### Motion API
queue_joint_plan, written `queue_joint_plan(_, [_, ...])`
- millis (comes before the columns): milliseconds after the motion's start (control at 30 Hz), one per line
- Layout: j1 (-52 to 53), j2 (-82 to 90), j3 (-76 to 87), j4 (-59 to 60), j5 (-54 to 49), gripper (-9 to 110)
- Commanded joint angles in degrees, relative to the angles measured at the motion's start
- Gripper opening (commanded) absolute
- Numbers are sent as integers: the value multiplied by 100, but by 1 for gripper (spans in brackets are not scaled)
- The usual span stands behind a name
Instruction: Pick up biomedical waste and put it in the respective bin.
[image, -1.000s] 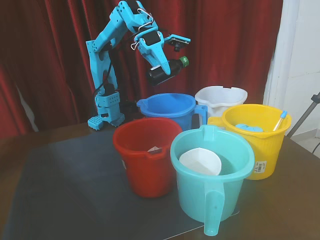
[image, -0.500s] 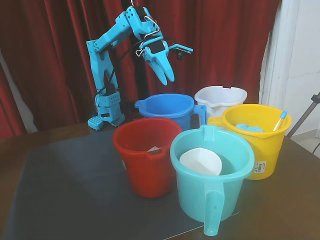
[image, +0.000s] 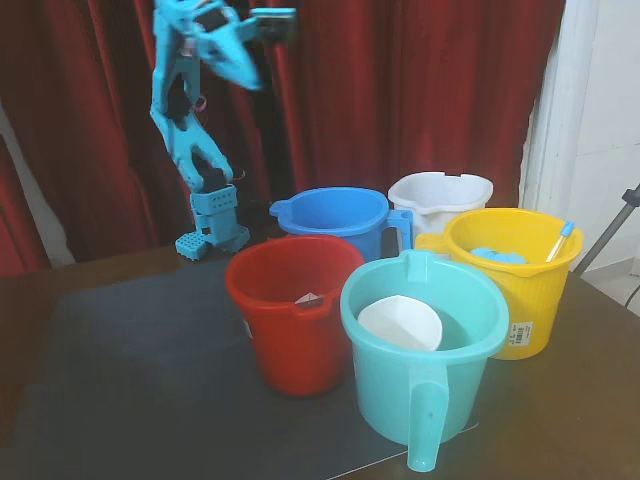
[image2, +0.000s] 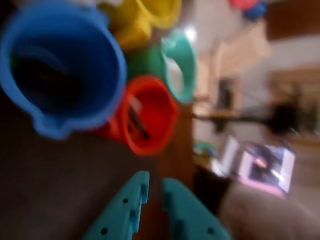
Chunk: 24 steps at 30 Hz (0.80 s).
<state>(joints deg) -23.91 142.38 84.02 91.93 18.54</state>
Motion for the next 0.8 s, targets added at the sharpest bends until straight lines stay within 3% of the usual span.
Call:
queue_joint_plan(0, [650, 1107, 562, 1898, -571, 0])
queue_joint_plan(133, [1573, 2312, 1169, 1749, -1046, 0])
queue_joint_plan(300, [2540, 2549, 1846, 1257, -1195, 0])
queue_joint_plan(533, [2725, 3410, 3762, -475, -1494, 0])
queue_joint_plan(767, [2742, 3946, 5458, -1116, -1494, 0])
